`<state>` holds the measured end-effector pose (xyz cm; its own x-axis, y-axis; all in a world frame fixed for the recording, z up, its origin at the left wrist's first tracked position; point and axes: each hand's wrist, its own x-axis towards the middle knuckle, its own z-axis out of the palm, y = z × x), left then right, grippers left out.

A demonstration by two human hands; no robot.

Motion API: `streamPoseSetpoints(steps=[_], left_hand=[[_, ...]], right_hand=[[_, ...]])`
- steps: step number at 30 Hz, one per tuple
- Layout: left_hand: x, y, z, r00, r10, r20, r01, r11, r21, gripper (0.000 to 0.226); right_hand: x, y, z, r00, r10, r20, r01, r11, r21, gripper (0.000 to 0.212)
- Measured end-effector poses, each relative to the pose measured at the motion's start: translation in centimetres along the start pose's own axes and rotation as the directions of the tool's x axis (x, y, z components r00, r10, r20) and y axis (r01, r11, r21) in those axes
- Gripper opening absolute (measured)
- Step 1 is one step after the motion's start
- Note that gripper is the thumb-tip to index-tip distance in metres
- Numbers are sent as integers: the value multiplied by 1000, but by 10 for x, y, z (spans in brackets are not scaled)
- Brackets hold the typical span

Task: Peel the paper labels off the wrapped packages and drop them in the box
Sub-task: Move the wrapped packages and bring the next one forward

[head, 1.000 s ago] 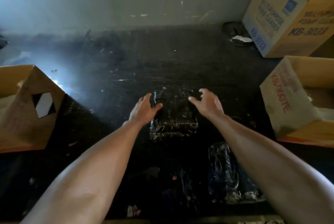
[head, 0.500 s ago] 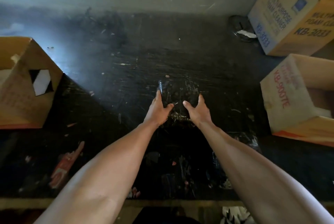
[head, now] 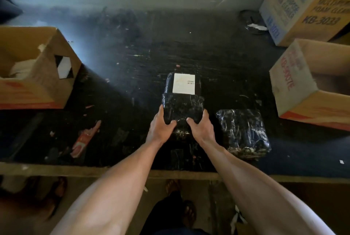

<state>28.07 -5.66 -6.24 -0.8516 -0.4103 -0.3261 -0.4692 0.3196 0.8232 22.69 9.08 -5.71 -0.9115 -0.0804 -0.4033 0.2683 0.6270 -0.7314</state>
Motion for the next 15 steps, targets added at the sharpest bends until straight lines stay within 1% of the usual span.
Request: streamPoseSetpoints(steps=[2,6,9,13,15], left_hand=[[-16,-11,3,1000,-18,-1,18,1000,-5,72],[-36,-26,11,998,-46,39,48,998,-49,64],[-42,-36,17,994,-97,46,99,994,-51,74],[-41,-41,19,989,-135,54,140,987,-83,73],[-36,-41,17,988,-139,70,143,988,-65,73]], right_hand=[[-15,10,5,1000,12,4,-12,1000,0,88],[-32,32,14,998,56,20,-56,998,15,86],[-38,40,16,997,71,44,-72,997,17,88],[-36,41,12,996,57,71,-53,997,-56,91],[-32,40,10,996,41,73,-33,994,-106,91]])
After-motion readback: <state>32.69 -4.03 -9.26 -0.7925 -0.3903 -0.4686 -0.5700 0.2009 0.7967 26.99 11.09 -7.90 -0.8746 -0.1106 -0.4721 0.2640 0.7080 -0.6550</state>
